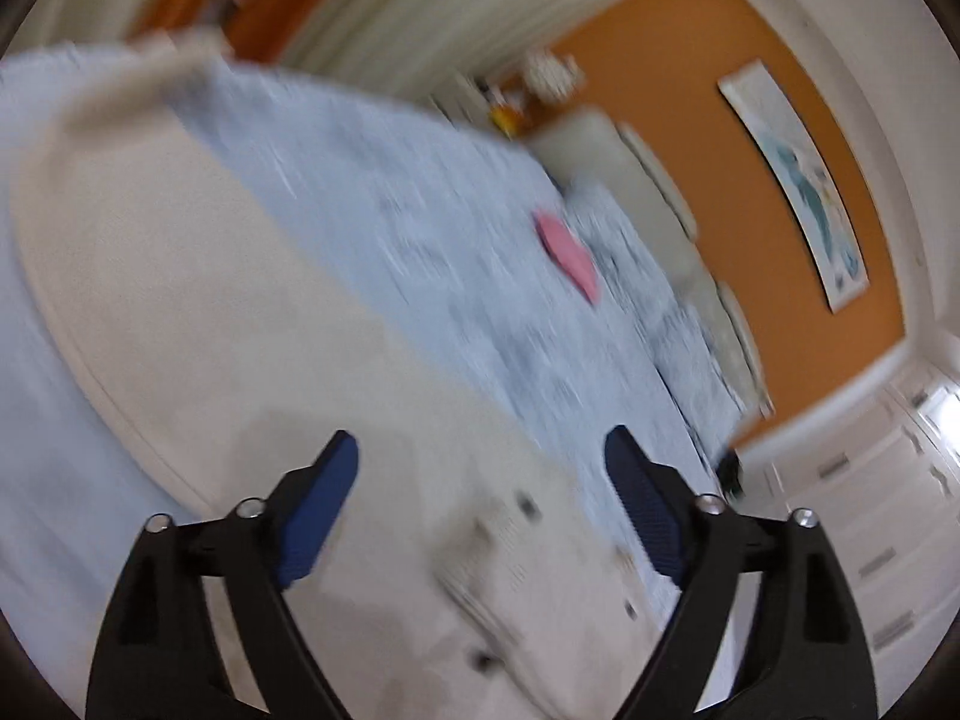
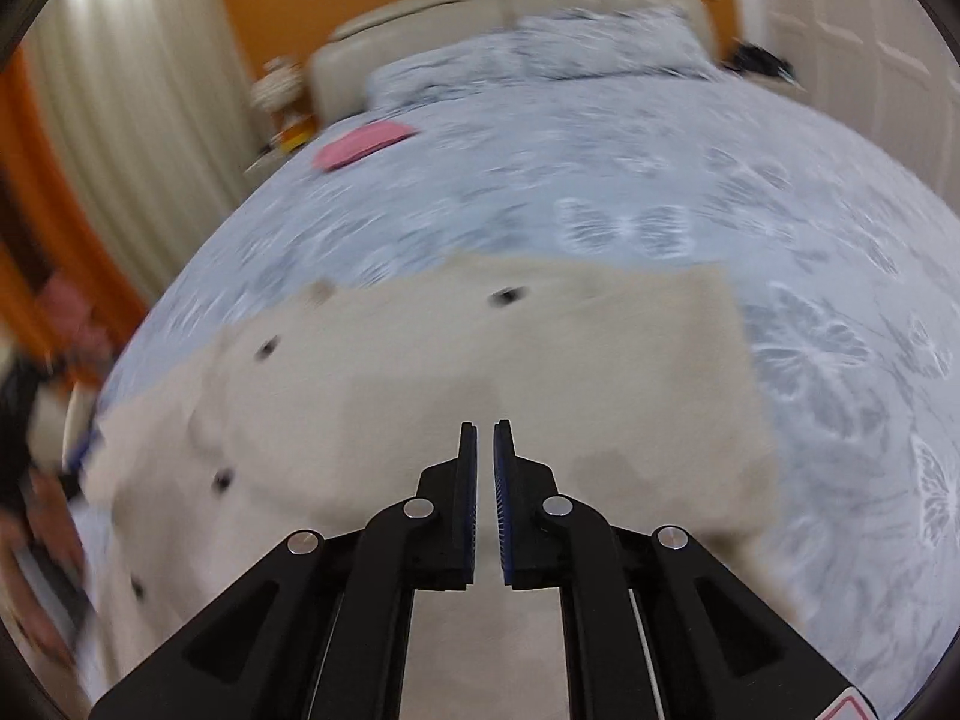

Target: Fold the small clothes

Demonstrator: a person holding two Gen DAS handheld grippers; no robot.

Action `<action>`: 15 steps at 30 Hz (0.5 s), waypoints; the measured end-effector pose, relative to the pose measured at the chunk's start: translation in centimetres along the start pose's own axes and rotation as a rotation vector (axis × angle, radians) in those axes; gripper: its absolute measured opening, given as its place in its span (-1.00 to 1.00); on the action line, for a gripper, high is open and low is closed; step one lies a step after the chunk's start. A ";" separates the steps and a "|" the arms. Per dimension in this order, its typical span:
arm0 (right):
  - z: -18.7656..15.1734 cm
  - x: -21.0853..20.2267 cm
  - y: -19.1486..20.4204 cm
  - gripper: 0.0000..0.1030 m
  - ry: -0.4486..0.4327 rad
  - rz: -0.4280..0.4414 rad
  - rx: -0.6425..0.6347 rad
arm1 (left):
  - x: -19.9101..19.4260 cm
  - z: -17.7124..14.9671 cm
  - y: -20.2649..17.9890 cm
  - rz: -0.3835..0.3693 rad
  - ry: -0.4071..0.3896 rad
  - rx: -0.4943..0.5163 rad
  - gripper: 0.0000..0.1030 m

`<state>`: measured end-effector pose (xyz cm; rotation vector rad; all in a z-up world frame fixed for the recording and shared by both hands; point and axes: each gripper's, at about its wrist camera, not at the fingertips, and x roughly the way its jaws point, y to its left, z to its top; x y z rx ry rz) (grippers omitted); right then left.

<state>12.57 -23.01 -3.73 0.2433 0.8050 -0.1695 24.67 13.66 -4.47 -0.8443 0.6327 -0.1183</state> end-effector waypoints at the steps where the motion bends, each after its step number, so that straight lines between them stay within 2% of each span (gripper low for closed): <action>1: -0.7 0.3 1.1 -0.86 0.005 0.000 -0.046 | -1.0 2.2 1.7 0.032 -0.030 -0.011 0.62; 3: -1.6 1.3 3.4 -0.86 0.025 0.015 -0.126 | -2.4 6.1 4.8 0.081 -0.070 -0.052 0.62; 6: -2.7 2.5 5.0 -0.86 0.055 0.061 -0.159 | -4.0 12.2 9.9 0.194 -0.158 -0.119 0.62; 8: -3.2 3.0 5.8 -0.86 0.065 0.069 -0.176 | -3.8 16.1 13.6 0.226 -0.173 -0.201 0.61; 11: -4.0 3.6 6.1 -0.86 0.082 0.067 -0.193 | -1.6 19.3 17.4 0.222 -0.126 -0.314 0.56; 13: -4.3 4.0 6.3 -0.86 0.092 0.064 -0.194 | 0.5 19.8 19.0 0.197 -0.067 -0.377 0.32; 14: -4.4 4.3 6.2 -0.86 0.098 0.063 -0.191 | 1.5 19.8 19.6 0.204 -0.031 -0.399 0.21; 15: -4.5 4.3 6.1 -0.86 0.101 0.066 -0.187 | 2.3 19.8 20.2 0.226 -0.004 -0.404 0.01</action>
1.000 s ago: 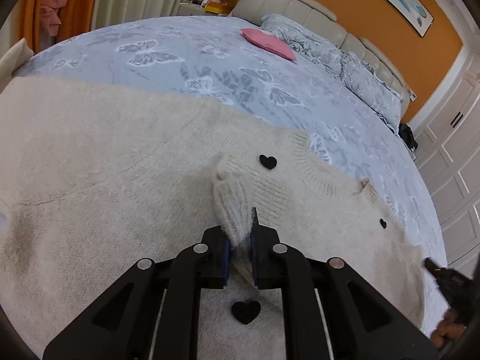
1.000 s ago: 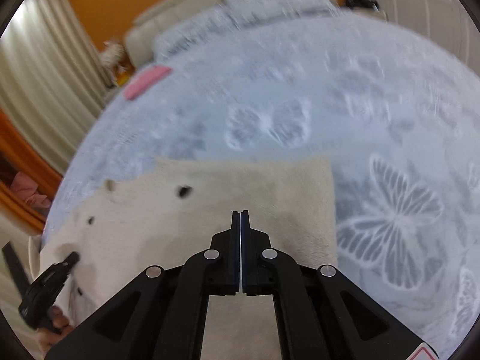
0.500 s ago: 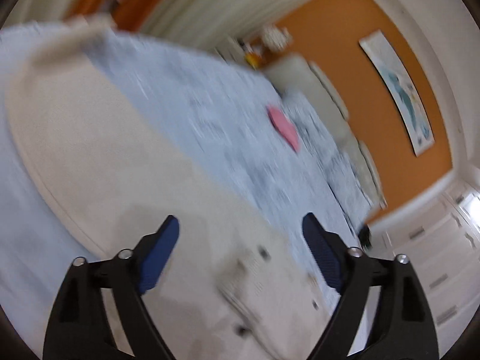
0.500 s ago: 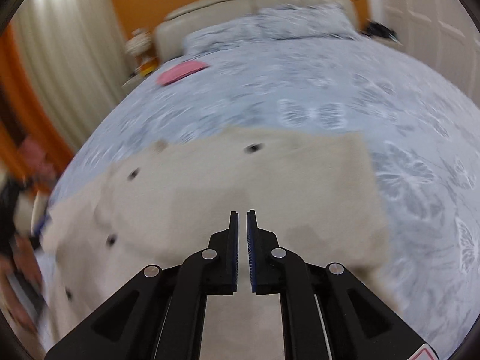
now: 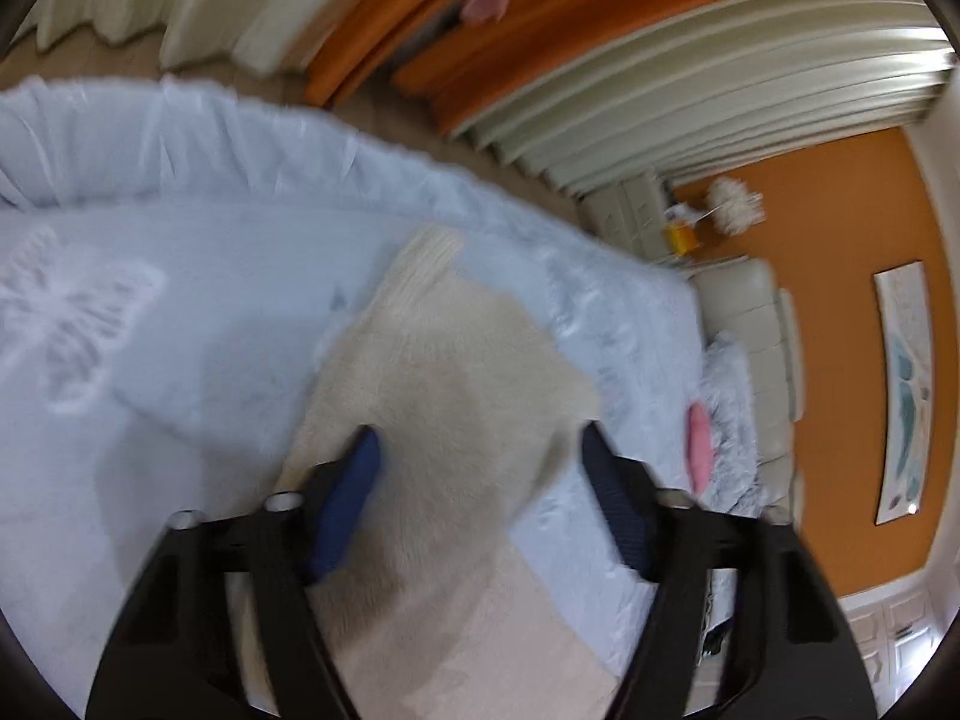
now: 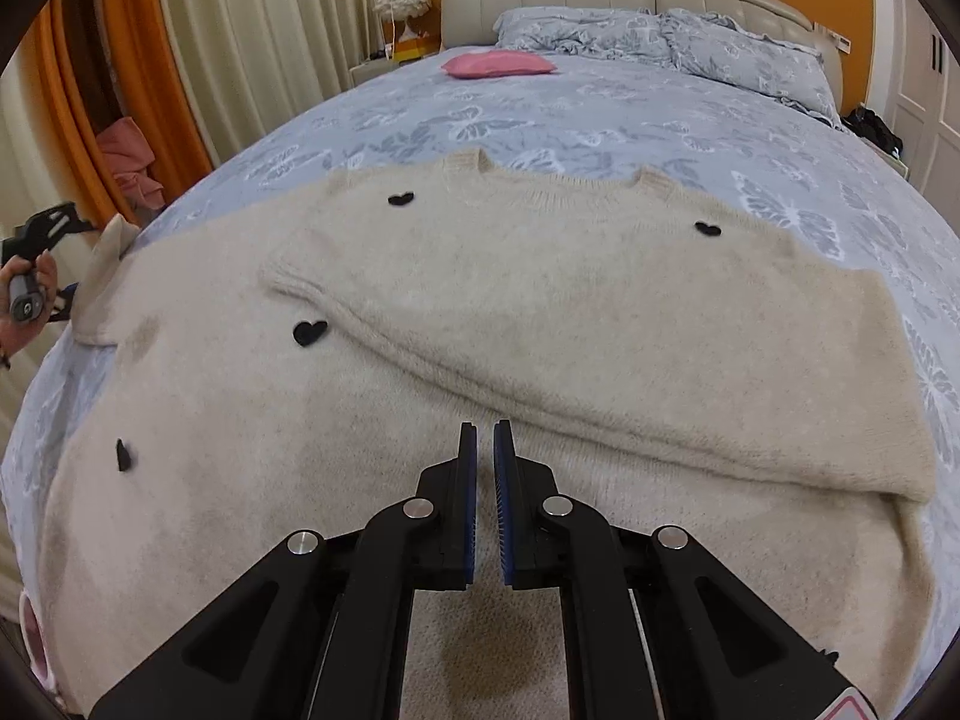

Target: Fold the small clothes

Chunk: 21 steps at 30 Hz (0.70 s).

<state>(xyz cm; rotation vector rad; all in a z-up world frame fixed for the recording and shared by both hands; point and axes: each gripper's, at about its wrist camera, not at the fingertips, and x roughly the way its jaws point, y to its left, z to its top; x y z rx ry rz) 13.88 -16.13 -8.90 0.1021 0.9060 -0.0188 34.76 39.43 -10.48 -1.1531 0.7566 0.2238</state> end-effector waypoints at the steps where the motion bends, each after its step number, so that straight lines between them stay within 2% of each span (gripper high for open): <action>1: -0.1 0.1 0.0 -0.86 0.001 0.002 0.003 | 0.4 -0.1 0.2 0.020 0.009 0.000 -0.20; 6: -0.1 0.3 0.0 -0.85 0.006 0.011 -0.004 | 0.9 0.3 0.4 0.051 -0.007 0.023 -0.90; 8: -0.1 0.2 -0.1 -0.85 0.003 0.016 -0.007 | -0.3 0.8 0.6 0.049 -0.039 0.026 -0.90; 9: -0.1 0.2 0.0 -0.84 0.002 0.020 -0.007 | -0.8 1.1 0.5 0.061 -0.059 0.031 -0.84; 11: -0.1 0.2 0.0 -0.81 0.001 0.024 -0.003 | -1.6 1.9 0.4 0.097 -0.088 0.066 -0.43; 12: -0.1 0.3 0.0 -0.80 0.006 0.027 -0.003 | -1.7 2.2 0.3 0.125 -0.093 0.085 0.06; 13: -0.2 0.4 0.1 -0.79 0.008 0.028 -0.005 | -1.7 2.7 0.0 0.176 -0.105 0.114 0.25; 17: -0.5 0.7 0.6 -0.78 0.015 0.026 -0.021 | 0.0 2.5 0.1 0.211 -0.044 0.153 0.26; 18: -0.5 0.8 0.6 -0.78 0.017 0.024 -0.024 | 0.1 2.1 -0.3 0.214 -0.061 0.186 0.25; 19: -0.5 0.8 0.6 -0.78 0.018 0.024 -0.023 | 0.6 2.1 -0.9 0.200 -0.055 0.220 0.03; 20: -0.5 0.9 0.5 -0.78 0.019 0.026 -0.018 | 1.2 1.9 -1.3 0.174 -0.022 0.255 -0.28; 21: -0.5 0.9 0.5 -0.78 0.019 0.027 -0.014 | 1.6 1.7 -1.6 0.176 0.004 0.271 -0.84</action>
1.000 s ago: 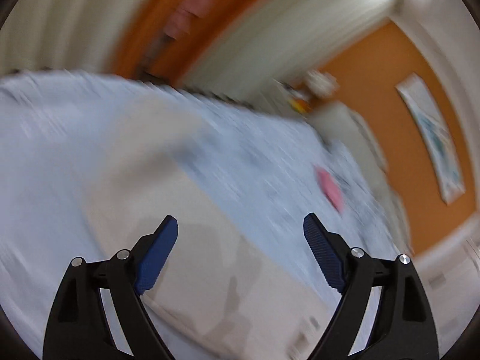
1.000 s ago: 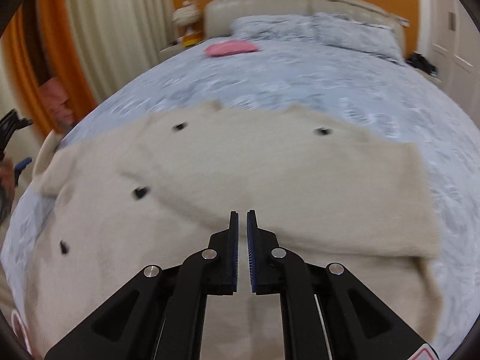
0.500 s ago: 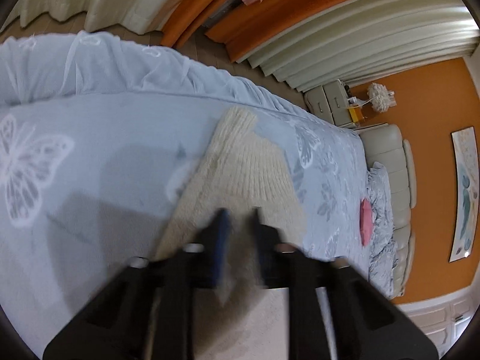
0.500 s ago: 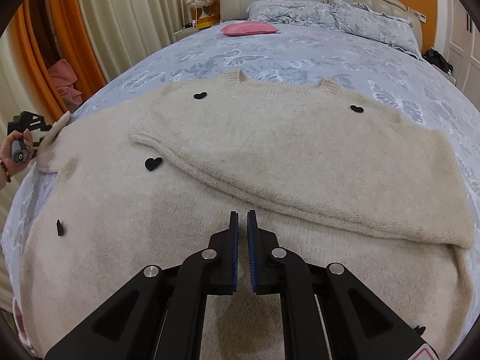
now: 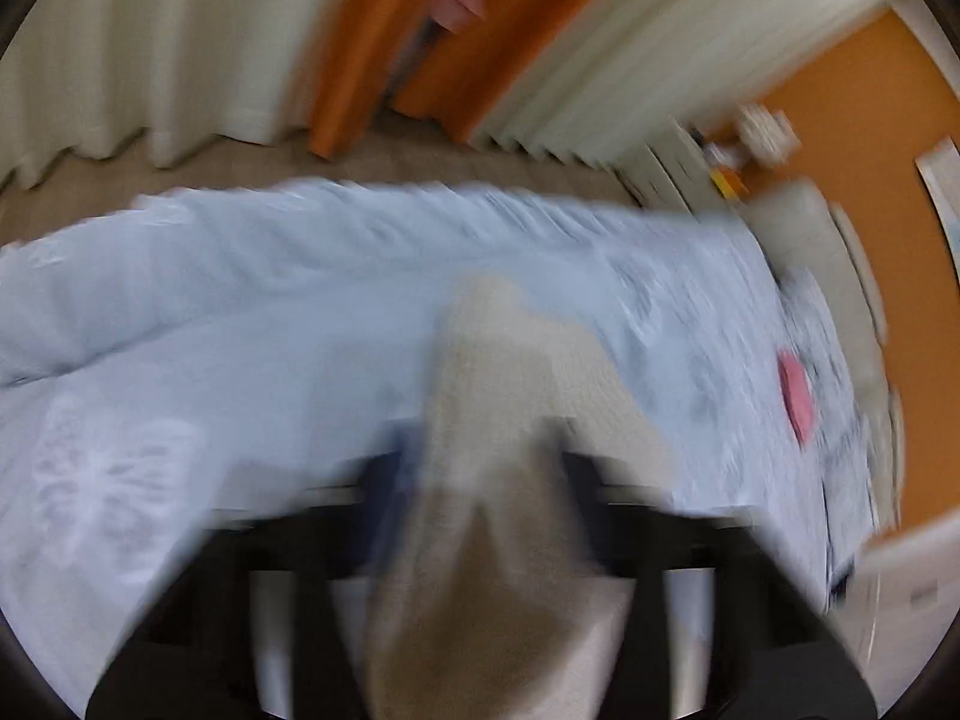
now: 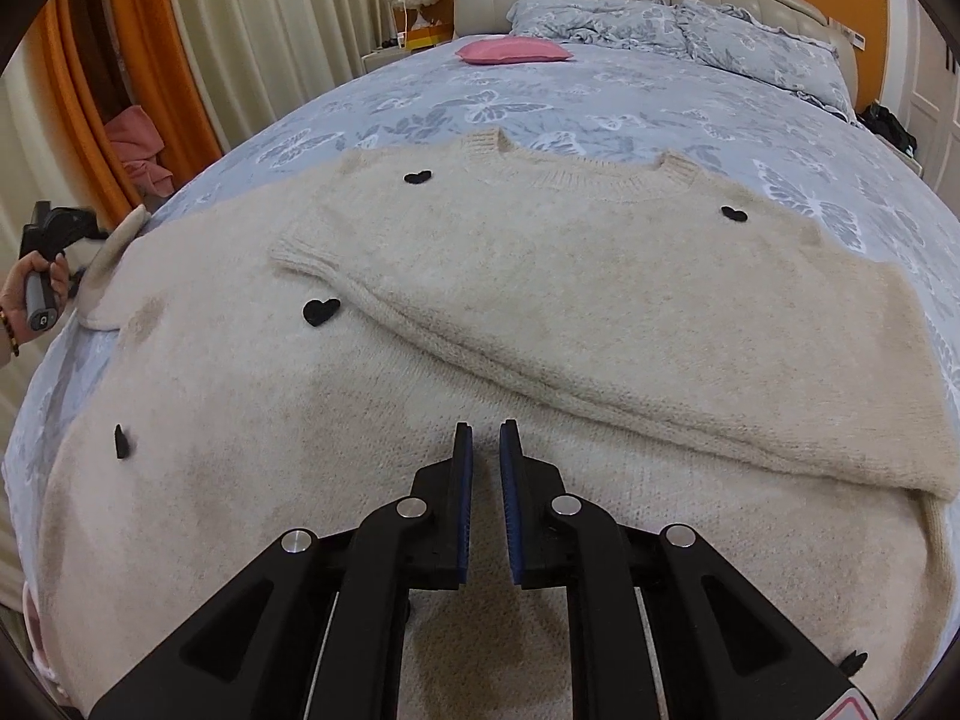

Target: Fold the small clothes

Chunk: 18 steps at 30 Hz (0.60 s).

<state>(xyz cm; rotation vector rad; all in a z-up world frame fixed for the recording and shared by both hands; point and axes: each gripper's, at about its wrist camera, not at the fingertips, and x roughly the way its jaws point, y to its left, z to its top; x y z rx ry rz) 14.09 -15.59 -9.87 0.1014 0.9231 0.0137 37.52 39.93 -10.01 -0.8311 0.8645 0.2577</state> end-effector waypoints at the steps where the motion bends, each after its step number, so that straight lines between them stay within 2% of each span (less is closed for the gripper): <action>1: 0.1 0.0 -0.1 -0.78 -0.001 0.001 0.004 | 0.0 -0.3 -0.6 0.003 -0.005 0.024 -0.83; 6: 0.4 -0.5 -1.0 -0.78 -0.012 0.010 0.045 | -3.6 -0.8 -4.2 -0.076 -0.150 0.081 -0.85; 9: 0.9 -1.1 -2.1 -0.78 -0.028 0.033 0.099 | -8.3 -3.0 -10.5 -0.157 -0.238 0.262 -0.85; 11: 1.2 -1.7 -2.9 -0.78 -0.042 0.043 0.129 | -12.2 -6.5 -15.9 -0.260 -0.263 0.407 -0.85; 13: 1.5 -2.4 -3.8 -0.78 -0.060 0.042 0.149 | -15.1 -10.4 -20.2 -0.370 -0.249 0.492 -0.85; 16: 2.0 -3.4 -5.5 -0.78 -0.086 0.043 0.188 | -17.3 -17.3 -25.4 -0.543 -0.157 0.547 -0.84; 18: 2.3 -4.1 -7.1 -0.78 -0.103 0.038 0.220 | -17.1 -21.9 -27.8 -0.621 -0.078 0.569 -0.84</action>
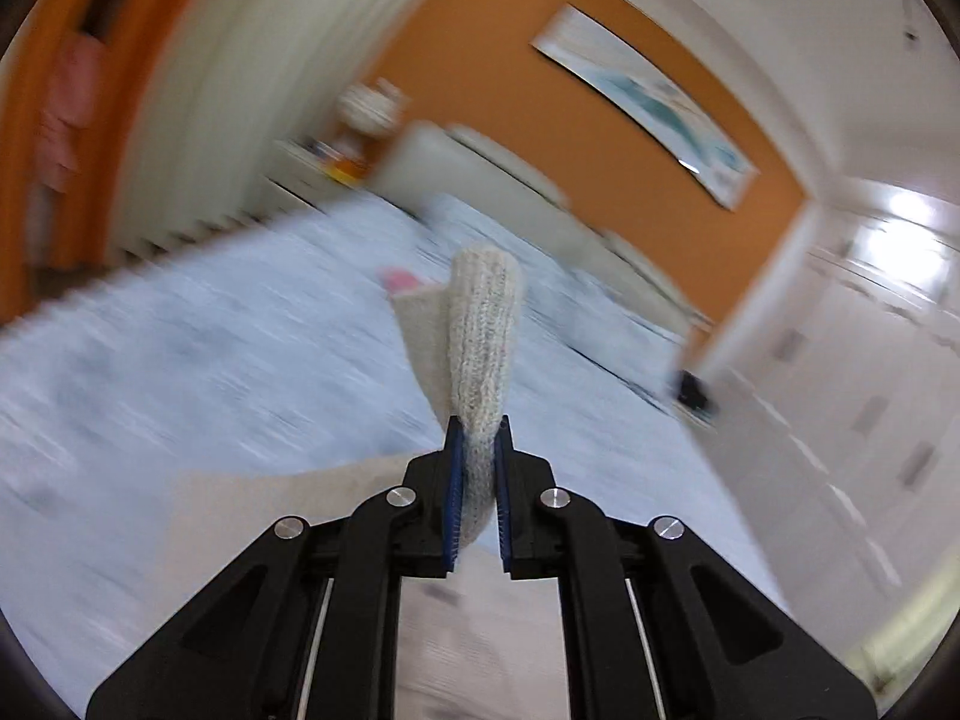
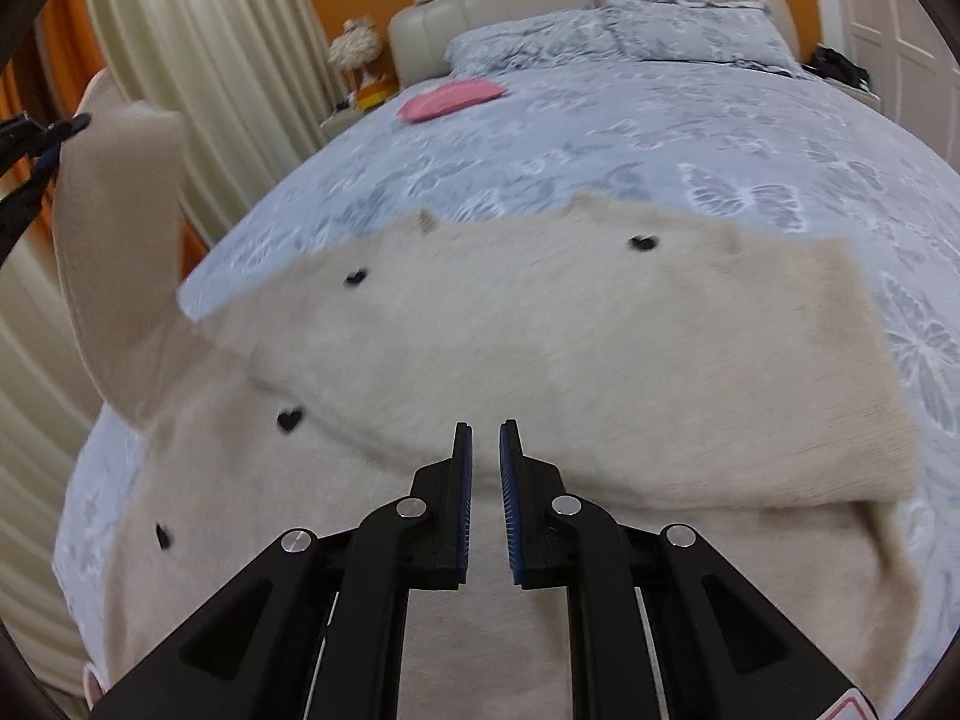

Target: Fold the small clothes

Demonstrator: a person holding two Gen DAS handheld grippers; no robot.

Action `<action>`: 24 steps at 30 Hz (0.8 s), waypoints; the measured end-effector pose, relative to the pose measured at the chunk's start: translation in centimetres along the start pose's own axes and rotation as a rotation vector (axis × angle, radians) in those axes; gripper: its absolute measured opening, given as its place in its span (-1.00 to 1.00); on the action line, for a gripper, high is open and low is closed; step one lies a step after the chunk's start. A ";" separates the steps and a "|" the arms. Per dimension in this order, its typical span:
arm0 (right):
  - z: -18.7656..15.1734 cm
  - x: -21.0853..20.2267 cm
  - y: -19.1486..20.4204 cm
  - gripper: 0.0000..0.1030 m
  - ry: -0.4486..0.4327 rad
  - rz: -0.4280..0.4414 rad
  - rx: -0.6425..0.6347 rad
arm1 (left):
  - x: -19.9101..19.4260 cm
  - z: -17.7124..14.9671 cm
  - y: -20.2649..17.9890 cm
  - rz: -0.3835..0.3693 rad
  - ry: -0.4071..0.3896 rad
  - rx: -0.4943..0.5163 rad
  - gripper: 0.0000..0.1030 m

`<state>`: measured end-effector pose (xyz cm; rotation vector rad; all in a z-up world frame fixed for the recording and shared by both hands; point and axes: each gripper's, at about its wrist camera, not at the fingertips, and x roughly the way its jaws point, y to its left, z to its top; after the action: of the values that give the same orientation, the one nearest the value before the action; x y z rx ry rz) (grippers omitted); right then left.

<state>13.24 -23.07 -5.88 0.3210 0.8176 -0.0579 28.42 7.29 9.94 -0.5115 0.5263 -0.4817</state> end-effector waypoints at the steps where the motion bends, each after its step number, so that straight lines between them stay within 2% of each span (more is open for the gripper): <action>1: 0.3 -0.2 -0.7 -0.78 -0.005 -0.004 0.014 | 1.6 -2.5 -2.1 -0.041 0.033 -0.016 -0.84; 3: 0.9 -0.5 -2.2 -0.74 -0.005 -0.011 0.044 | 4.5 -6.6 -3.8 -0.055 0.096 -0.047 -0.84; 5: 1.3 -0.6 -3.8 -0.57 -0.007 -0.014 0.088 | 7.1 -10.8 -4.0 -0.039 0.173 -0.096 -0.82; 8: 1.7 -0.1 -6.1 -0.44 0.025 0.000 0.154 | 10.2 -17.0 -3.3 0.048 0.300 -0.182 -0.72; 9: 1.8 0.1 -6.6 -0.42 0.036 0.008 0.172 | 10.2 -18.5 -3.0 0.070 0.315 -0.207 -0.63; 10: 1.9 0.4 -7.0 -0.33 0.045 0.018 0.184 | 9.8 -19.7 -2.7 0.080 0.313 -0.232 -0.43; 11: 1.9 0.4 -7.1 -0.28 0.047 0.029 0.189 | 8.9 -20.0 -2.1 0.087 0.300 -0.249 -0.22; 12: 2.1 0.5 -7.1 -0.26 0.047 0.052 0.194 | 8.0 -20.2 -1.8 0.109 0.280 -0.260 0.25; 13: 2.2 0.6 -7.0 -0.21 0.048 0.073 0.198 | 6.7 -20.1 -1.5 0.149 0.235 -0.267 0.47; 15: 2.6 0.5 -6.0 -0.15 0.061 0.140 0.212 | 5.4 -19.5 -1.2 0.167 0.181 -0.257 0.49; 17: 2.9 0.0 -4.6 0.04 0.055 0.185 0.188 | 4.2 -17.9 0.4 0.191 0.121 -0.279 0.50; 20: 3.9 -0.5 -0.7 0.37 0.018 0.170 0.104 | 2.0 -15.9 3.4 0.231 0.027 -0.366 0.64; 22: 4.3 0.4 2.2 0.46 0.030 0.182 0.054 | 1.2 -15.6 5.2 0.270 0.021 -0.410 0.66; 24: 4.8 2.5 5.1 0.47 0.063 0.159 -0.003 | 0.8 -15.6 7.6 0.320 0.039 -0.487 0.66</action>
<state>19.20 -19.52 -3.32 0.3850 0.8516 0.1024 22.30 7.56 -6.36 -0.8661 0.7536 -0.0508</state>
